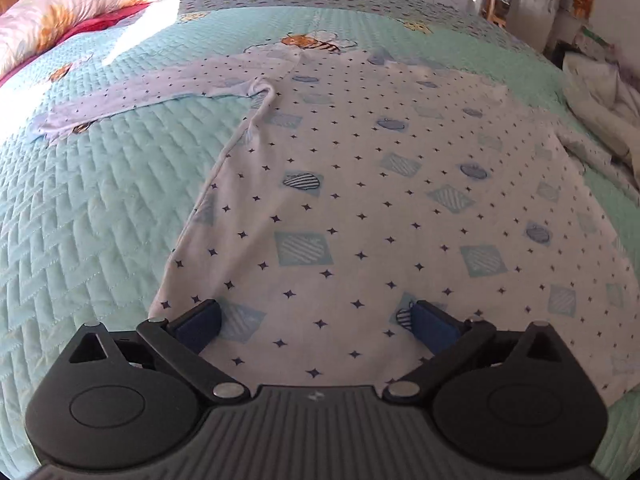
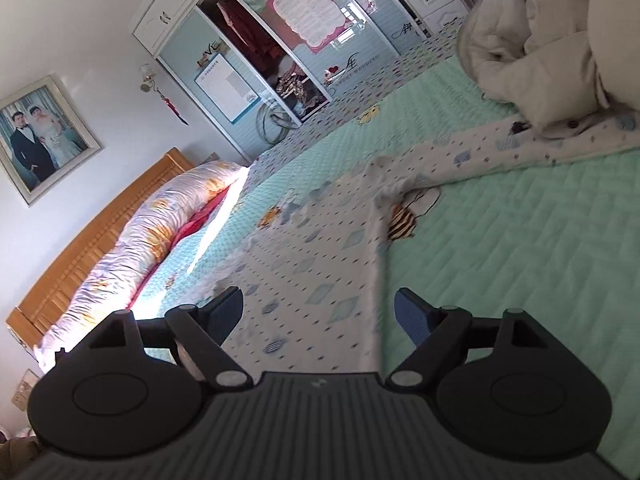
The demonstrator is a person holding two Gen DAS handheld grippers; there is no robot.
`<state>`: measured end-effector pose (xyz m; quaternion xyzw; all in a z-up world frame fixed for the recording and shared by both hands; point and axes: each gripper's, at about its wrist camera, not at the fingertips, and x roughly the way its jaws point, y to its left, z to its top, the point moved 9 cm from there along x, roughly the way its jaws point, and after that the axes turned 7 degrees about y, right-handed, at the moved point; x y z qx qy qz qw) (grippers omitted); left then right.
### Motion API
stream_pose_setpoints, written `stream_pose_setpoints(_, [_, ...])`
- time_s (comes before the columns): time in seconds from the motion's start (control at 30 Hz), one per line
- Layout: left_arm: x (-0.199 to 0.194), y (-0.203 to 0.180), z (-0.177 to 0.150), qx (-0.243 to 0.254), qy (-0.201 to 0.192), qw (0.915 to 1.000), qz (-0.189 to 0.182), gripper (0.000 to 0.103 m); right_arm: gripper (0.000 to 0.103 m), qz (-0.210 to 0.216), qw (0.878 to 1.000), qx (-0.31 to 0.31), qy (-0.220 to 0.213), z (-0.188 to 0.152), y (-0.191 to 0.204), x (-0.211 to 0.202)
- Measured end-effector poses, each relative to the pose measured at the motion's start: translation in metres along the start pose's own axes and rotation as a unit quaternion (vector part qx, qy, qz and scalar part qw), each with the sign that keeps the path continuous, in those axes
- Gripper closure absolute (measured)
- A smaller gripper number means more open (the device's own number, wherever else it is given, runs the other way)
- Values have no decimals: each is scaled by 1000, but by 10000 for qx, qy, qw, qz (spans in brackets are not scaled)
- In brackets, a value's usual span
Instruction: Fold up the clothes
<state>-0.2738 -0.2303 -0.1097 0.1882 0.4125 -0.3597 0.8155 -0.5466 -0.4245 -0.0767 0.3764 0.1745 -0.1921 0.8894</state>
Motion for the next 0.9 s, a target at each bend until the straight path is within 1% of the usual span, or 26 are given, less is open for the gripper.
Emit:
stream_pose_setpoints(0.03, [-1, 1, 1, -25, -45, 10000, -24, 0, 20, -98, 9999, -29, -20, 6, -7, -2])
stream_pose_setpoints(0.13, [-4, 3, 6, -99, -181, 9997, -96, 0, 20, -107, 9997, 192, -97, 16, -24, -6])
stream_pose_setpoints(0.2, [-7, 5, 9, -149, -272, 9994, -145, 11, 20, -210, 9993, 282, -123, 20, -31, -7])
stream_pose_setpoints(0.27, [-9, 6, 12, -199, -363, 9990, -193, 10, 20, -381, 9985, 350, -182, 23, -39, -9])
stream_pose_setpoints(0.3, [-9, 7, 14, -228, -390, 9987, -239, 8, 20, -451, 9979, 416, -222, 25, -43, -10])
stream_pose_setpoints(0.33, [-8, 7, 16, -259, -411, 9984, -294, 6, 20, -440, 9976, 482, -227, 26, -45, -8])
stream_pose_setpoints(0.37, [4, 11, 11, -396, -128, 9987, -284, 4, 20, -415, 9974, 549, -227, 26, -46, -6])
stream_pose_setpoints(0.4, [18, 16, 4, -570, 260, 9977, -252, 6, 20, -360, 9978, 537, -154, 24, -41, 0])
stream_pose_setpoints(0.43, [24, 21, -2, -724, 397, 9962, -264, 11, 20, -311, 9985, 456, -42, 21, -31, 9])
stream_pose_setpoints(0.47, [28, 26, -7, -871, 448, 9948, -292, 11, 20, -221, 9993, 285, 121, 16, -17, 20])
stream_pose_setpoints(0.5, [28, 26, -8, -804, 420, 9954, -314, 10, 20, -100, 9995, -24, 308, 7, 5, 31])
stream_pose_setpoints(0.57, [28, 19, -10, -415, 499, 9976, -250, 9, 20, 152, 9952, -685, 686, -13, 51, 53])
stream_pose_setpoints(0.6, [28, 18, -10, -361, 504, 9978, -246, 8, 20, 277, 9906, -1014, 873, -23, 73, 64])
stream_pose_setpoints(0.63, [28, 19, -10, -418, 492, 9975, -287, 8, 20, 405, 9839, -1377, 1065, -37, 95, 73])
stream_pose_setpoints(0.67, [29, 20, -10, -466, 492, 9971, -340, 5, 20, 533, 9752, -1745, 1256, -51, 117, 81])
stream_pose_setpoints(0.7, [29, 20, -9, -502, 499, 9967, -394, 2, 20, 538, 9684, -2015, 1367, -62, 131, 86])
stream_pose_setpoints(0.77, [31, 20, -9, -523, 512, 9962, -464, 0, 20, 441, 9650, -2109, 1498, -73, 139, 89])
stream_pose_setpoints(0.9, [31, 18, -10, -394, 475, 9969, -487, 0, 20, 235, 9588, -2230, 1747, -92, 151, 94])
